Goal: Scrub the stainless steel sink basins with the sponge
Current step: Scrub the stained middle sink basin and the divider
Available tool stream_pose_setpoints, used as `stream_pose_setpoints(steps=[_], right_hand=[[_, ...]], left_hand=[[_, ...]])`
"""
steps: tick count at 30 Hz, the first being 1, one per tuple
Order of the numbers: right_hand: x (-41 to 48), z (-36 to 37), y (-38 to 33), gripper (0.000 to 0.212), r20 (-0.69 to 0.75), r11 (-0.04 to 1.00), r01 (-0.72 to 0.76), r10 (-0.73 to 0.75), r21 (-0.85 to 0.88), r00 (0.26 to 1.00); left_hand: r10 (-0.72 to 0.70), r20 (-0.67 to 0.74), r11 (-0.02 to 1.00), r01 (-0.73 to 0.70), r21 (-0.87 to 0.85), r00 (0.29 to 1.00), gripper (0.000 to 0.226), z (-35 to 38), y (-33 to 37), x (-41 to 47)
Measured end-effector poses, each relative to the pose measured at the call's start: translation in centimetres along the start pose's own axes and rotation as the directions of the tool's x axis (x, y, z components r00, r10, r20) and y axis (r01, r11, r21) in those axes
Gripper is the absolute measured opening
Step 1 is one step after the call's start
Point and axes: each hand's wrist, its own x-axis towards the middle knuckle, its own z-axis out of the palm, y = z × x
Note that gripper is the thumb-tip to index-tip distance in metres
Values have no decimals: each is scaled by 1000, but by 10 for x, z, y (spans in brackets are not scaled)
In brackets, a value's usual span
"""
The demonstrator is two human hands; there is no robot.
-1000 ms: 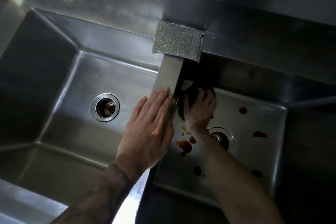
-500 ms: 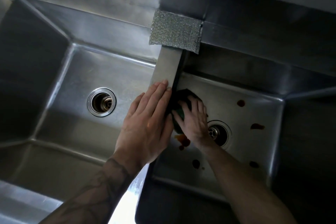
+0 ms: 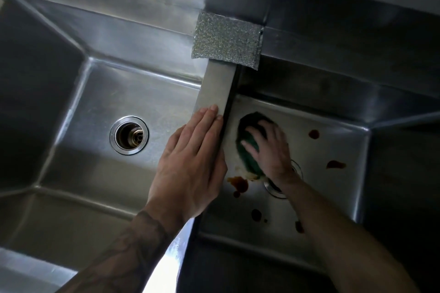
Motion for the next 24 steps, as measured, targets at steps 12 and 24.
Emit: stream_pose_setpoints(steps=[12,24], right_hand=[[-25,2,3,48,-12,997,-71,71,25,997],[-22,7,-7,44,-43,998,-59,60,28,997]], left_hand=[[-20,28,999,21,-34,999,60,-3,2,1],[-19,15,998,20,-52,1000,59,-1,2,0]])
